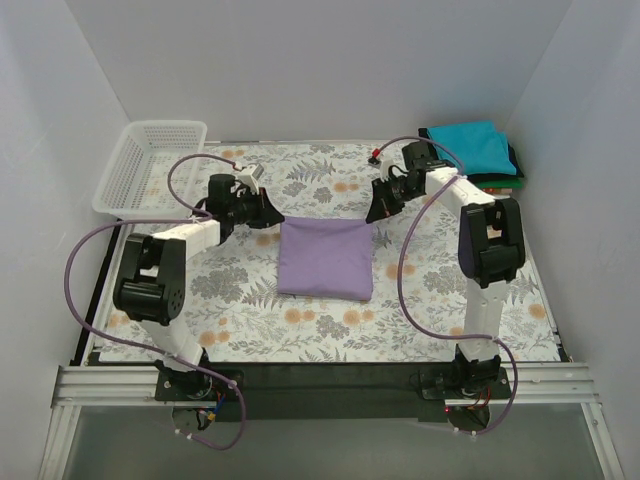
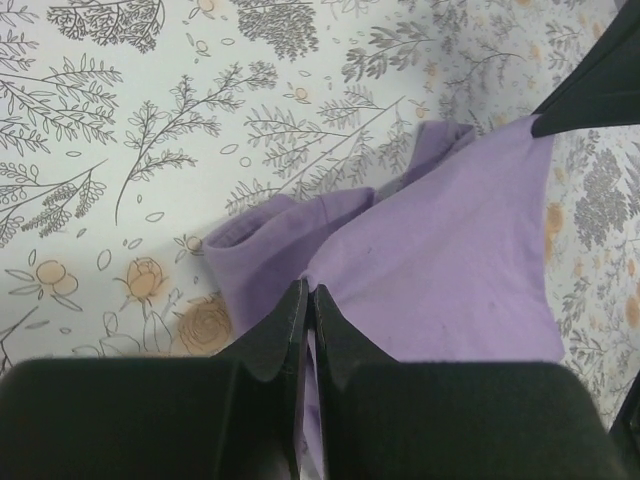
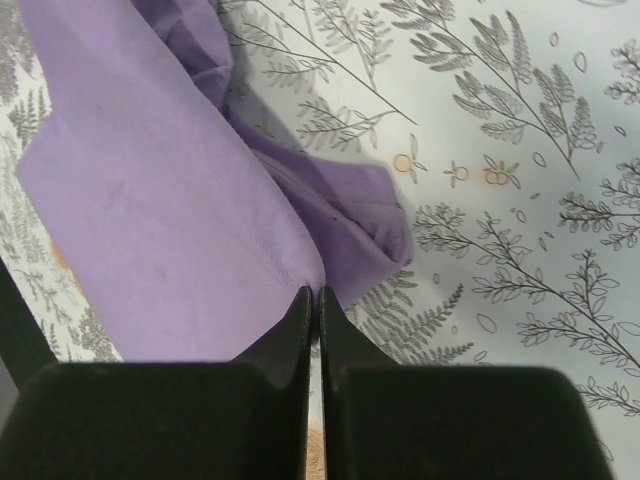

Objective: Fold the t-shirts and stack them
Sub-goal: Fold the tshirt

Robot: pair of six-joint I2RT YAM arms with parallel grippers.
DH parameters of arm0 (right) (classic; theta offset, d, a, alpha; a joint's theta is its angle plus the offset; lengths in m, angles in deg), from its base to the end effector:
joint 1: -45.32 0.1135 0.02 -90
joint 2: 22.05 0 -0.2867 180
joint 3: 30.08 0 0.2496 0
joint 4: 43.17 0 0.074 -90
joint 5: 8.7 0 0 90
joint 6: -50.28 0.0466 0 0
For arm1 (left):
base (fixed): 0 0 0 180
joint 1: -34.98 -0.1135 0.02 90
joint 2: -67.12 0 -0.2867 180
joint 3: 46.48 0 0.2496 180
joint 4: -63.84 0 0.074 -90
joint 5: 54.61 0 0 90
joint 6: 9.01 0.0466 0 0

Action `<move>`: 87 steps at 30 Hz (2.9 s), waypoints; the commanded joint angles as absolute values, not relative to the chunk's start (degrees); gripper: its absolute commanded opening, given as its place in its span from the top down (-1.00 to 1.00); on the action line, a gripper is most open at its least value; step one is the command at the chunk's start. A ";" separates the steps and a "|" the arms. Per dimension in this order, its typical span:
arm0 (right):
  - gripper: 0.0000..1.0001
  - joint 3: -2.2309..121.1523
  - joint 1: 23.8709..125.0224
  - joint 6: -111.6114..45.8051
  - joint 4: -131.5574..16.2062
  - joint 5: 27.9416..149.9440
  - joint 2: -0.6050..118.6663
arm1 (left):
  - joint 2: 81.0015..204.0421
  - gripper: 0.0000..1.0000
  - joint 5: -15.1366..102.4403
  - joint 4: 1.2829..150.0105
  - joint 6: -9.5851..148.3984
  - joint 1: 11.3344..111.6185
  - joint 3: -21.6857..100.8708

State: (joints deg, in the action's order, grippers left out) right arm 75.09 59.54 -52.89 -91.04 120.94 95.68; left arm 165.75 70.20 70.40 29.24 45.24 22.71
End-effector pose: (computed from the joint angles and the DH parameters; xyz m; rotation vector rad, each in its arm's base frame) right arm 0.4301 0.1397 0.2174 -0.8207 2.3663 0.9046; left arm 0.3605 -0.0923 0.2083 -0.4781 2.3149 -1.2398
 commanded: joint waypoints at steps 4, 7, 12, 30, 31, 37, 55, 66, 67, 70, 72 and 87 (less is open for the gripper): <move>0.97 75.85 58.59 -56.24 -90.83 117.52 101.43 | 174.59 1.00 67.30 69.31 28.96 45.26 27.98; 0.97 76.64 58.24 -56.50 -89.95 116.55 103.63 | 177.14 1.00 64.84 70.01 29.22 44.91 29.47; 0.97 77.68 57.71 -56.33 -86.88 112.60 104.34 | 179.35 1.00 63.61 71.07 29.22 43.94 31.32; -0.97 74.93 57.71 -37.82 -78.05 133.13 88.88 | 163.62 -0.72 86.94 66.69 13.11 41.39 30.10; -0.97 72.18 57.80 -34.30 -75.21 135.16 88.17 | 163.97 -0.79 88.72 64.41 10.18 42.35 28.70; -0.97 59.08 60.26 -8.27 -48.66 145.90 89.83 | 170.45 -0.83 92.43 44.99 -8.27 47.97 21.92; -0.97 62.94 60.35 -11.88 -53.74 142.03 93.84 | 176.84 -0.90 91.36 56.74 -3.21 45.88 28.69; -0.97 37.01 66.85 19.76 -22.03 140.01 82.27 | 165.72 -0.92 90.68 29.17 -30.79 53.34 7.86; -0.97 35.70 67.29 22.31 -19.75 140.01 83.41 | 166.42 -0.92 90.24 25.84 -32.90 54.48 6.11; -0.97 34.28 68.26 23.38 -19.11 139.75 86.39 | 169.94 -0.93 89.01 24.06 -33.79 55.28 4.08; -0.97 32.52 68.35 23.56 -17.62 139.57 87.89 | 174.05 -0.93 89.09 22.13 -35.90 55.19 3.20; -0.95 28.40 65.18 20.75 -17.97 144.58 81.15 | 163.83 -0.93 92.52 35.65 -21.23 48.95 -1.73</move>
